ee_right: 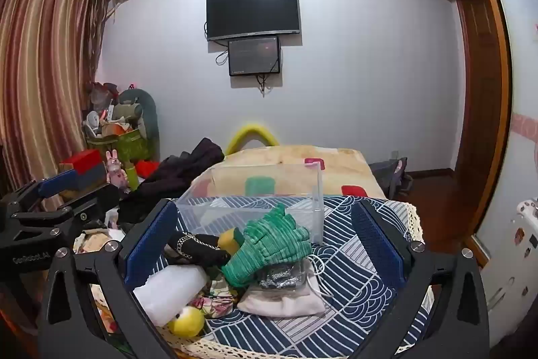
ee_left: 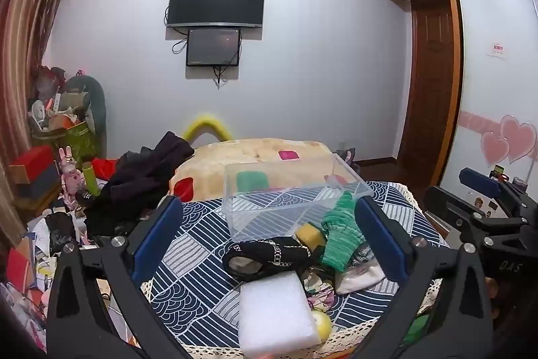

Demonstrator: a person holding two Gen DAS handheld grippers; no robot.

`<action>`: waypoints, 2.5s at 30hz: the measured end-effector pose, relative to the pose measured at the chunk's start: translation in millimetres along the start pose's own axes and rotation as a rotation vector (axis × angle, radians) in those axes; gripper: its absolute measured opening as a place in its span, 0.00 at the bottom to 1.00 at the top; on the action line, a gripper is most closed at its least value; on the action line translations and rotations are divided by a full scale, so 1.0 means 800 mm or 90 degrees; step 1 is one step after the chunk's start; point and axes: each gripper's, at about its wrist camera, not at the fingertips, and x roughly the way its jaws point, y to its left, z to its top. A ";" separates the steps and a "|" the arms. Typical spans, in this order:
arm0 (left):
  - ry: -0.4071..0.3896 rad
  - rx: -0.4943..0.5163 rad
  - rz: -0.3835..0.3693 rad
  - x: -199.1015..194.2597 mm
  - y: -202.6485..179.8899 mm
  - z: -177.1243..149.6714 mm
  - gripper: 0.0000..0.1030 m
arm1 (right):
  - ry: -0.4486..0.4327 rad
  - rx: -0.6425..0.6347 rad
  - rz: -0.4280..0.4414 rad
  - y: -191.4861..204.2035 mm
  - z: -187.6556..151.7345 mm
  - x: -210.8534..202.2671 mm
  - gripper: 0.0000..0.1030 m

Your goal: Organize soft objects

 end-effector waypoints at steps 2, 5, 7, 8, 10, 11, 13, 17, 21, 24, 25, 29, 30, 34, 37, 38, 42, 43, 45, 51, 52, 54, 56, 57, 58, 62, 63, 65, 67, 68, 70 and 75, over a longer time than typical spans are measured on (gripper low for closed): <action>0.001 0.003 0.002 -0.001 0.000 0.000 1.00 | 0.004 0.000 0.001 0.000 0.000 0.000 1.00; 0.000 0.004 0.006 0.001 -0.004 0.002 1.00 | 0.005 0.000 0.001 0.000 0.000 0.000 1.00; 0.002 0.003 0.005 0.000 -0.004 0.002 1.00 | 0.005 0.000 0.000 0.000 0.000 0.000 1.00; 0.005 0.003 0.004 0.001 -0.003 0.003 1.00 | 0.004 0.000 0.000 0.000 0.000 0.000 1.00; 0.002 0.008 0.001 -0.002 -0.005 0.002 1.00 | 0.005 0.000 0.000 0.000 0.000 -0.001 1.00; 0.003 0.009 0.001 -0.003 -0.006 0.002 1.00 | 0.005 0.000 0.000 0.000 0.000 -0.001 1.00; 0.004 0.011 0.001 -0.006 -0.009 0.003 1.00 | 0.005 0.000 0.001 -0.001 0.000 -0.001 1.00; 0.006 0.006 -0.003 0.000 -0.003 0.001 1.00 | 0.005 0.001 0.001 -0.001 0.000 -0.001 1.00; 0.009 0.010 -0.002 0.001 -0.005 0.000 1.00 | 0.005 0.002 0.001 -0.001 0.001 -0.001 1.00; 0.010 0.010 -0.002 0.000 -0.005 0.001 1.00 | 0.004 0.003 0.001 -0.002 0.000 -0.002 1.00; 0.009 0.011 -0.002 -0.001 -0.005 0.000 1.00 | 0.004 0.004 0.001 -0.002 0.000 -0.002 1.00; 0.008 0.009 -0.001 -0.003 -0.004 0.002 1.00 | 0.004 0.004 0.001 -0.001 0.001 -0.003 1.00; 0.007 0.009 -0.001 -0.003 -0.004 0.001 1.00 | 0.003 0.004 0.001 -0.002 0.001 -0.003 1.00; 0.004 0.009 0.002 -0.004 -0.003 0.001 1.00 | 0.005 0.006 0.002 -0.002 0.001 -0.003 1.00; 0.005 0.008 0.003 -0.004 -0.003 0.001 1.00 | 0.004 0.006 0.002 -0.001 0.003 -0.004 1.00; 0.005 0.007 0.002 -0.004 -0.002 0.001 1.00 | 0.004 0.006 0.002 -0.002 0.003 -0.004 1.00; 0.006 0.005 0.003 -0.005 -0.001 0.001 1.00 | 0.005 0.006 0.005 -0.001 0.002 -0.004 1.00; 0.005 0.005 0.004 -0.005 -0.001 0.001 1.00 | 0.005 0.005 0.004 0.001 0.002 -0.004 1.00; 0.005 0.005 0.005 -0.004 -0.001 0.000 1.00 | 0.006 0.006 0.004 -0.001 0.003 -0.005 1.00; 0.005 0.005 0.005 -0.004 -0.001 0.000 1.00 | 0.005 0.007 0.004 0.001 0.003 -0.006 1.00; 0.005 0.006 0.006 -0.004 -0.001 0.000 1.00 | 0.005 0.007 0.003 0.001 0.004 -0.005 1.00; 0.004 0.006 0.008 -0.004 -0.001 0.000 1.00 | 0.004 0.007 0.004 0.000 0.004 -0.005 1.00; 0.004 0.006 0.007 -0.004 -0.001 0.000 1.00 | 0.004 0.008 0.004 0.000 -0.001 -0.003 1.00; 0.005 0.006 0.007 -0.004 -0.001 0.000 1.00 | 0.003 0.007 0.003 0.001 -0.001 -0.003 1.00; 0.004 0.007 0.008 -0.004 -0.001 0.000 1.00 | 0.003 0.008 0.004 -0.001 -0.001 -0.003 1.00; 0.004 0.007 0.007 -0.004 -0.001 0.000 1.00 | 0.004 0.008 0.004 0.000 -0.001 -0.003 1.00; 0.004 0.007 0.007 -0.004 -0.001 0.000 1.00 | 0.004 0.009 0.004 0.000 -0.001 -0.003 1.00; 0.004 0.007 0.008 -0.004 -0.001 0.000 1.00 | 0.005 0.009 0.005 0.000 -0.001 -0.003 1.00; 0.004 0.007 0.007 -0.004 -0.001 0.000 1.00 | 0.005 0.008 0.005 0.001 0.000 -0.003 1.00; 0.004 0.007 0.007 -0.004 -0.001 0.000 1.00 | 0.005 0.008 0.005 0.001 0.000 -0.003 1.00; 0.005 0.006 0.007 -0.004 -0.001 0.000 1.00 | 0.005 0.010 0.005 -0.001 0.000 -0.003 1.00; 0.004 0.007 0.007 -0.004 -0.001 0.000 1.00 | 0.005 0.010 0.005 0.000 -0.001 -0.002 1.00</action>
